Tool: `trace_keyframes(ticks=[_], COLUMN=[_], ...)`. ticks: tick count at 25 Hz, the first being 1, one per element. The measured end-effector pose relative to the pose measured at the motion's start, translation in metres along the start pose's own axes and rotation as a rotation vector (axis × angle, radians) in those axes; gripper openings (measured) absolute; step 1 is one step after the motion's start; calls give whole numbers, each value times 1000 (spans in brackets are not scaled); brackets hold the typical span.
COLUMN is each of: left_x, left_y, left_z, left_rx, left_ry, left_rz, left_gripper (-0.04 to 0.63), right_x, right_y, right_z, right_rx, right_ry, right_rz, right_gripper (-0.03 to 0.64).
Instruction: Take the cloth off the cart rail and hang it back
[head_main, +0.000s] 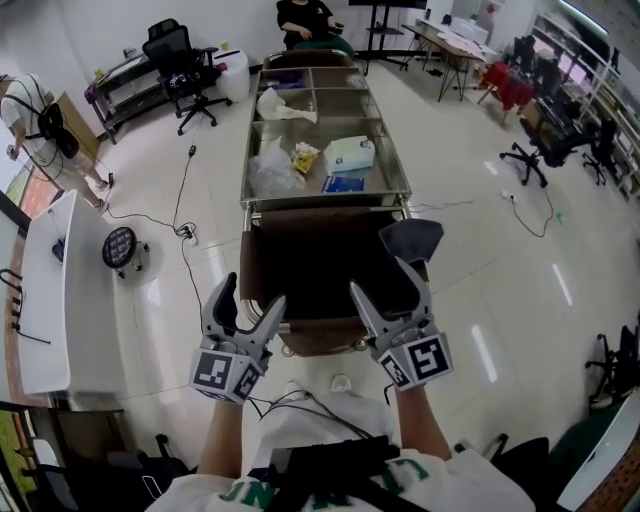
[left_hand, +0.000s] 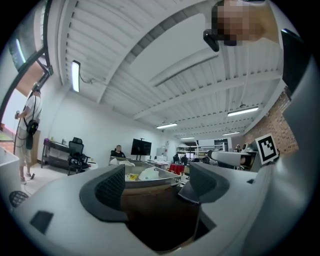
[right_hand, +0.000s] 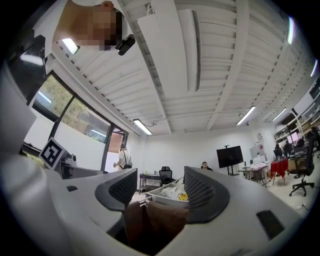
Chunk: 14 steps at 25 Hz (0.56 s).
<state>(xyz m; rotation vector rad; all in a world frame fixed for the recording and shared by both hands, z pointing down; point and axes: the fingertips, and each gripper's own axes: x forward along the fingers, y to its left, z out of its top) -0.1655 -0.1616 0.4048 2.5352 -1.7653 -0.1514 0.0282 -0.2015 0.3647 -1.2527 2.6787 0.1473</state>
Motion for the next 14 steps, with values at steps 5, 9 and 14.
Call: trace_keyframes(ticks=[5, 9, 14], left_x=[2, 2, 4], left_y=[-4, 0, -7], left_z=[0, 1, 20], left_rx=[-5, -8, 36], left_ry=[-3, -12, -47], left_rz=[-9, 1, 15], left_gripper=[388, 388, 359], right_x=[1, 2, 3], right_y=[1, 4, 6], right_z=[-2, -4, -5], right_rx=[-5, -8, -13], right_ry=[7, 10, 10], right_rz=[1, 9, 12], right_gripper=[304, 304, 304])
